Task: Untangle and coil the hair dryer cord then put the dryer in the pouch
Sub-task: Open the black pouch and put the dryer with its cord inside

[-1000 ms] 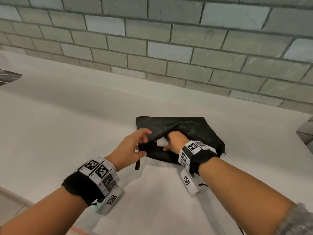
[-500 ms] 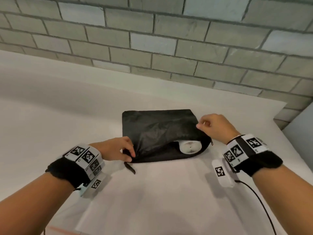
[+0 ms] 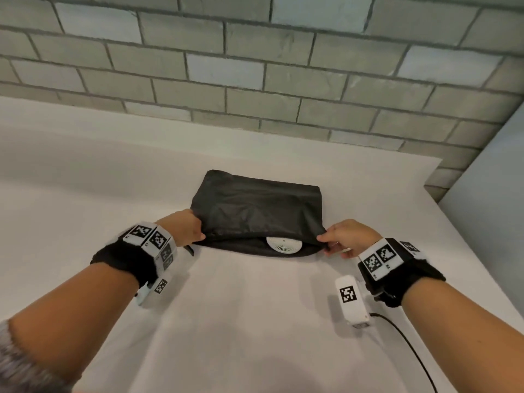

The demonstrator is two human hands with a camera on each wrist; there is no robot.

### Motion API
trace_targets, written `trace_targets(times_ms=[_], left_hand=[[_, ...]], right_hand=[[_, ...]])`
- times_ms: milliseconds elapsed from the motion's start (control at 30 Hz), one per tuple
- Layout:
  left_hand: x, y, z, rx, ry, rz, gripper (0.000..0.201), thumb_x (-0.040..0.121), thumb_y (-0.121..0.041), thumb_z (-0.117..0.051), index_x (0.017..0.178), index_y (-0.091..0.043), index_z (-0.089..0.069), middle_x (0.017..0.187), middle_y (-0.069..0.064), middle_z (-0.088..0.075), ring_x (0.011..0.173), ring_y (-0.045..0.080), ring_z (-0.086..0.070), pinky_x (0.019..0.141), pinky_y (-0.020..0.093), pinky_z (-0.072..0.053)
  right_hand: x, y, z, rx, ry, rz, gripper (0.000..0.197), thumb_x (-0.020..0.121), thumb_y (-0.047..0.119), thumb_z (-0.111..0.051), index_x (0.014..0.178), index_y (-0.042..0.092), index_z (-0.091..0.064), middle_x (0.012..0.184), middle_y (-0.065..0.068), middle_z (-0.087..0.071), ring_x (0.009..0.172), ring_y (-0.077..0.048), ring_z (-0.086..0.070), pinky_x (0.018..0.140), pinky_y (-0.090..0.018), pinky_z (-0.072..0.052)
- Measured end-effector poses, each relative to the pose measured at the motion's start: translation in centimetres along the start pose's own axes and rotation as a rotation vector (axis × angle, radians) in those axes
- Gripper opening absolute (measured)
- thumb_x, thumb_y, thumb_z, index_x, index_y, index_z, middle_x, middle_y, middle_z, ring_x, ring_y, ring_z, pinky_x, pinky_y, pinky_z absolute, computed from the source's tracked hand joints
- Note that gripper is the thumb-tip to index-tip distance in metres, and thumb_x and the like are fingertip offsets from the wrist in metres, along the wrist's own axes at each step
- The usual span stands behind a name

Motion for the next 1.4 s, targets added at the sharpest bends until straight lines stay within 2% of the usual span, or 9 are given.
trace_targets(times_ms=[100,200,433,533,633,833,967,1200,1400], left_hand=[[-0.7,-4.1,2.3,-0.017,-0.184,-0.027,0.028,0.089,-0.028,-0.050,0.102,-0.007,-0.062,0.113,0.012,-0.051,0.103,0.030,-0.054,0.092,0.039,-0.044],[-2.5,-10.7,3.4,-0.204,-0.326,-0.225,0.019,0.087,-0.029,-0.055,0.089,-0.012,-0.063,0.093,0.002,-0.054,0.086,0.020,-0.057,0.078,0.031,-0.046],[-3.1,-20.2,-1.0,-0.217,-0.159,-0.386,0.036,0.083,-0.037,-0.060,0.078,-0.001,-0.064,0.080,0.014,-0.066,0.078,0.027,-0.061,0.068,0.036,-0.048],[-2.7,-20.0,-1.0,-0.209,-0.215,-0.337,0.048,0.082,-0.040,-0.060,0.049,-0.014,-0.037,0.052,0.001,-0.041,0.057,0.021,-0.043,0.057,0.032,-0.037],[-2.6,-19.9,-0.9,-0.217,-0.223,-0.315,0.052,0.083,-0.039,-0.059,0.047,-0.017,-0.030,0.048,-0.002,-0.033,0.055,0.019,-0.039,0.058,0.031,-0.037],[-2.7,-19.6,-1.2,-0.231,-0.237,-0.313,0.031,0.085,-0.027,-0.054,0.062,-0.006,-0.049,0.055,0.001,-0.043,0.067,0.025,-0.053,0.062,0.033,-0.041],[-2.6,-18.5,-1.2,-0.306,-0.175,-0.309,0.017,0.084,-0.021,-0.058,0.087,-0.008,-0.069,0.088,0.010,-0.070,0.085,0.026,-0.065,0.074,0.034,-0.050],[-1.7,-11.9,-0.9,-0.339,0.000,-0.161,0.016,0.076,-0.018,-0.068,0.060,-0.022,-0.068,0.088,0.004,-0.074,0.083,0.015,-0.064,0.087,0.031,-0.051],[-1.1,-3.5,0.0,-0.136,-0.105,0.043,0.020,0.078,-0.020,-0.061,0.089,-0.008,-0.072,0.096,0.010,-0.071,0.092,0.027,-0.064,0.087,0.036,-0.052]], right_hand=[[-0.5,0.0,-0.1,-0.043,-0.012,0.042,0.018,0.084,0.021,-0.060,0.070,0.013,-0.054,0.068,-0.005,-0.061,0.057,-0.011,-0.054,0.051,-0.023,-0.032],[-0.8,-0.3,-0.3,0.093,0.019,0.045,0.018,0.082,0.015,-0.065,0.069,0.008,-0.055,0.056,-0.008,-0.059,0.044,-0.011,-0.054,0.042,-0.020,-0.039],[-1.4,-0.3,-1.5,0.208,0.070,0.053,0.019,0.076,0.014,-0.071,0.066,0.009,-0.056,0.056,-0.007,-0.064,0.055,-0.017,-0.064,0.047,-0.024,-0.045],[-1.4,-0.1,-1.8,0.236,0.060,0.065,0.019,0.079,0.017,-0.069,0.068,0.011,-0.053,0.055,-0.003,-0.065,0.050,-0.012,-0.063,0.049,-0.023,-0.040],[-1.4,0.1,-2.3,0.253,0.077,0.079,0.021,0.080,0.017,-0.066,0.067,0.013,-0.052,0.056,-0.002,-0.066,0.054,-0.012,-0.061,0.050,-0.023,-0.038],[-1.5,0.0,-2.6,0.298,0.096,0.083,0.025,0.082,0.015,-0.064,0.062,0.012,-0.050,0.048,0.002,-0.065,0.052,-0.012,-0.053,0.052,-0.023,-0.040],[-1.6,-0.6,-2.5,0.409,0.103,0.085,0.024,0.083,0.007,-0.062,0.062,0.007,-0.050,0.042,-0.001,-0.061,0.054,-0.016,-0.048,0.046,-0.020,-0.041],[-1.6,-1.3,-3.0,0.452,0.144,0.128,0.019,0.085,0.001,-0.057,0.066,0.004,-0.055,0.053,-0.005,-0.061,0.053,-0.011,-0.053,0.045,-0.014,-0.045],[-1.0,-3.0,-1.3,0.459,0.061,0.125,0.010,0.084,-0.001,-0.057,0.074,0.001,-0.059,0.067,-0.010,-0.055,0.053,-0.011,-0.055,0.044,-0.014,-0.047]])
Point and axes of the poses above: each hand's wrist, its own x-axis towards the middle knuckle, its own z-axis out of the back of the hand, y = z × x, the point moved 7 cm from there along x, towards the middle knuckle
